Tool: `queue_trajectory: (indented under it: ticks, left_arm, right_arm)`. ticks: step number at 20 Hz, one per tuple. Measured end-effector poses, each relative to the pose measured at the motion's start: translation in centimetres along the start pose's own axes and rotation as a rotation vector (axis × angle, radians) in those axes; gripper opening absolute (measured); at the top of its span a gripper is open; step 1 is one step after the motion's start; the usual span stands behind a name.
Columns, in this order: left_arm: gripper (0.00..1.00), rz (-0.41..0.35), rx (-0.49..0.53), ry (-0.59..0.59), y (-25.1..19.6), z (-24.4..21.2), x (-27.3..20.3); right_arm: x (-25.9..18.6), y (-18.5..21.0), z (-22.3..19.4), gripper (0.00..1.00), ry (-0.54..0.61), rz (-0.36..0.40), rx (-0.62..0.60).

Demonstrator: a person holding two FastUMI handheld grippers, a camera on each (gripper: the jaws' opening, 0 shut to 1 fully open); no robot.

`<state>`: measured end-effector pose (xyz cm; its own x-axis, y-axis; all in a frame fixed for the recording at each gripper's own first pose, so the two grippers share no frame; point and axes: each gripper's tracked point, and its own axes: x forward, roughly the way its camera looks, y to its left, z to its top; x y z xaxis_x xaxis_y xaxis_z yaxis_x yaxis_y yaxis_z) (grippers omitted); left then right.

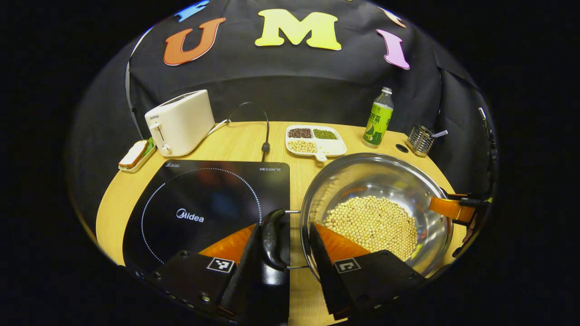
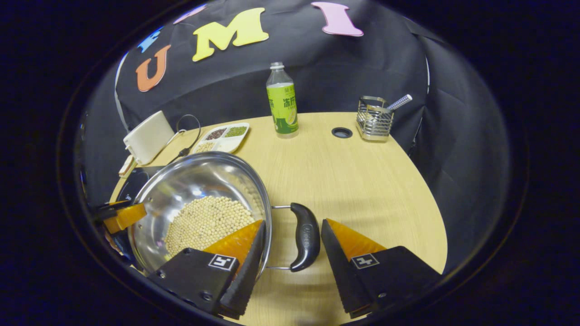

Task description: First push the handle of the pot to place it horizontally, then grasp the pot with both hands and set it on the induction cooktop.

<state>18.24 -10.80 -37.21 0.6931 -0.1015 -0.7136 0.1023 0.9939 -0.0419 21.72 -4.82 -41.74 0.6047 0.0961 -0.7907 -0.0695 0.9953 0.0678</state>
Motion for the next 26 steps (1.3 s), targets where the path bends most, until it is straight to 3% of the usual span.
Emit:
queue_trajectory:
  ticks: [3,11,19,26]
  left_arm:
    - [0.63,-0.007,-0.002,-0.002,-0.1,0.0,0.3]
    - [0.57,-0.015,-0.007,0.006,-0.5,-0.3,0.1]
    - [0.57,-0.059,0.015,-0.067,-2.3,0.8,-4.8]
    - [0.57,-0.047,0.023,-0.159,-0.2,2.7,-10.0]
  right_arm:
    - [0.0,0.1,0.0,0.67,0.007,-0.005,0.008]
    - [-1.2,-0.2,-0.8,0.63,0.028,-0.020,0.050]
    - [-7.5,-1.1,-0.5,0.61,-0.037,-0.050,0.053]
    - [-12.1,1.8,0.7,0.62,-0.092,-0.027,0.049]
